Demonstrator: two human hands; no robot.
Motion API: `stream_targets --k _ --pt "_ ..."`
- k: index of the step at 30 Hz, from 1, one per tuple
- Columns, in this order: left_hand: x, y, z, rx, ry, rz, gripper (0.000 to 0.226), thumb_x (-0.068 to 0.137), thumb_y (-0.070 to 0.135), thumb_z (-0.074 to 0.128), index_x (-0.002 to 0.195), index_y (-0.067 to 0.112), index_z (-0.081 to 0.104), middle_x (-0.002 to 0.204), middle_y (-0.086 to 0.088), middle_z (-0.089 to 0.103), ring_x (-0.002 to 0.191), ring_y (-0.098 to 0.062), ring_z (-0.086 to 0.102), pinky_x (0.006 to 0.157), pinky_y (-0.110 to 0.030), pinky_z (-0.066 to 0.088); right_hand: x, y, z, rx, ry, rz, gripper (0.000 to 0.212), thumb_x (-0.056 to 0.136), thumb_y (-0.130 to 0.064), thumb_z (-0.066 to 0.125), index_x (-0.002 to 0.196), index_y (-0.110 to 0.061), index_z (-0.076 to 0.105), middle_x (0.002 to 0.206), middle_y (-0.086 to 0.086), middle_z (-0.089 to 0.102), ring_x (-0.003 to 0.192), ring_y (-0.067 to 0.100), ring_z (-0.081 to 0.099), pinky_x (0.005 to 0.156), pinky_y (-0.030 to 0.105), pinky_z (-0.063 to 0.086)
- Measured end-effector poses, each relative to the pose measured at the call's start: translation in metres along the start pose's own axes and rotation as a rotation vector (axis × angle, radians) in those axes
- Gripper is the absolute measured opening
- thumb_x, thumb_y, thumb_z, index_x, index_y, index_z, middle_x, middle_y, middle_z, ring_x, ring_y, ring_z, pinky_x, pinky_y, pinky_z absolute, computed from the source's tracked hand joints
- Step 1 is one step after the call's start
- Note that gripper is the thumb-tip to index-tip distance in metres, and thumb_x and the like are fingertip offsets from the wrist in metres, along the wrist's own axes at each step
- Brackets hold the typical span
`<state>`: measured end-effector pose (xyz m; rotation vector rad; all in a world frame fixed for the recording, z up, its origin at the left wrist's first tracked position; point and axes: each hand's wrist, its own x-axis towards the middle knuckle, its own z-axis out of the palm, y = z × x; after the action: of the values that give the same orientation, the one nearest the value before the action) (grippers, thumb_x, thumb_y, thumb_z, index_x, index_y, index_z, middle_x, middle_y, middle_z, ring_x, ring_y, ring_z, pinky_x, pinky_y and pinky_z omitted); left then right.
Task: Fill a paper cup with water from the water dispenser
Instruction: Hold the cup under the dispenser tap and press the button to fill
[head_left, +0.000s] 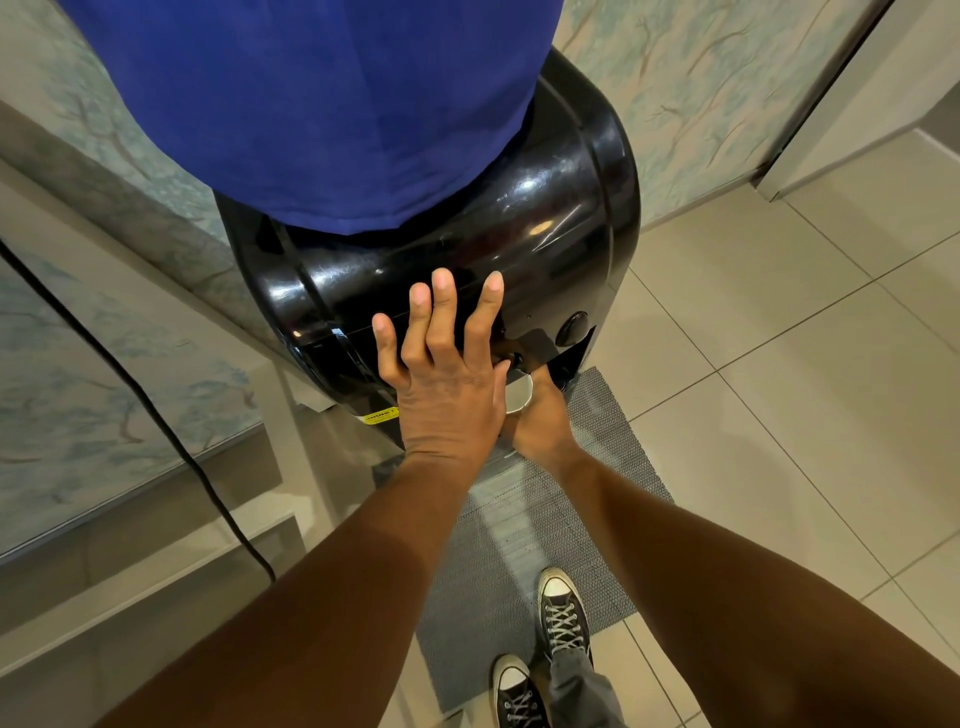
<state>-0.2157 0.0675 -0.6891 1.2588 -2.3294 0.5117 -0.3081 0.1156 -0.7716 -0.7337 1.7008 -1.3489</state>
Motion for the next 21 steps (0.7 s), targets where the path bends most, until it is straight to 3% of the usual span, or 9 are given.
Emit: stream_targets --k 2,5,9,12,15,18,19,21 --pt "0.0 0.0 0.001 0.001 0.0 -0.005 0.113 0.078 0.053 0.071 0.154 0.032 -0.01 0.15 -0.012 0.001 0.142 -0.02 -0.033 0.117 -0.05 -0.009 0.004 0.007 0.0 0.05 -0.022 0.016 0.053 0.082 0.001 0.071 0.121 -0.025 0.047 0.106 0.001 0.062 0.086 -0.004 0.067 0.068 0.015 0.052" --pt "0.0 0.0 0.001 0.009 0.001 -0.001 0.111 0.078 0.054 0.071 0.154 0.032 -0.007 0.15 -0.012 0.002 0.144 -0.021 -0.03 0.117 -0.05 -0.009 0.002 0.007 -0.001 0.074 -0.036 -0.003 0.063 0.08 0.017 0.066 0.126 -0.017 0.04 0.109 0.008 0.059 0.083 -0.007 0.066 0.064 0.011 0.051" --pt "0.0 0.0 0.0 0.006 0.015 0.008 0.105 0.076 0.054 0.073 0.152 0.029 0.006 0.149 -0.012 0.006 0.14 -0.024 -0.009 0.116 -0.051 -0.005 0.002 0.01 0.001 -0.142 0.01 -0.048 0.073 0.071 0.002 0.081 0.125 -0.027 0.041 0.106 -0.008 0.064 0.089 -0.01 0.064 0.073 0.01 0.049" --pt "0.0 0.0 0.0 0.01 0.017 0.006 0.105 0.076 0.054 0.073 0.151 0.029 0.004 0.148 -0.012 0.007 0.14 -0.024 -0.008 0.116 -0.05 -0.005 0.001 0.003 0.0 -0.219 0.009 -0.118 0.05 0.08 -0.007 0.07 0.119 -0.027 0.047 0.103 0.001 0.064 0.085 0.002 0.067 0.068 0.019 0.054" --pt "0.001 0.0 -0.001 0.017 0.015 0.011 0.103 0.076 0.054 0.073 0.152 0.029 0.006 0.148 -0.012 0.007 0.139 -0.024 -0.008 0.116 -0.05 -0.005 0.001 -0.004 0.0 -0.101 0.022 -0.059 0.021 0.097 -0.01 0.051 0.117 -0.015 0.055 0.1 0.006 0.068 0.091 0.017 0.068 0.068 0.024 0.054" --pt "0.001 -0.001 -0.001 0.011 0.018 0.014 0.102 0.077 0.055 0.072 0.152 0.029 0.009 0.148 -0.012 0.007 0.139 -0.024 -0.008 0.116 -0.05 -0.006 0.001 -0.005 0.003 -0.16 0.038 0.044 0.04 0.089 -0.008 0.061 0.127 -0.006 0.049 0.116 0.016 0.064 0.107 0.031 0.063 0.081 0.03 0.047" --pt "0.001 -0.002 -0.001 0.008 0.016 0.014 0.103 0.077 0.054 0.072 0.152 0.029 0.008 0.149 -0.012 0.006 0.14 -0.024 -0.008 0.116 -0.05 -0.006 0.001 -0.004 0.002 -0.154 0.022 0.027 0.05 0.082 -0.011 0.068 0.128 -0.011 0.048 0.116 0.012 0.063 0.108 0.029 0.063 0.083 0.032 0.049" --pt "0.001 -0.002 0.0 0.008 0.011 0.014 0.104 0.077 0.055 0.072 0.152 0.029 0.005 0.149 -0.012 0.006 0.14 -0.024 -0.008 0.116 -0.05 -0.006 0.0 -0.001 -0.001 -0.072 -0.011 -0.009 0.058 0.076 -0.006 0.075 0.125 -0.021 0.047 0.108 -0.002 0.064 0.098 0.007 0.066 0.08 0.03 0.055"
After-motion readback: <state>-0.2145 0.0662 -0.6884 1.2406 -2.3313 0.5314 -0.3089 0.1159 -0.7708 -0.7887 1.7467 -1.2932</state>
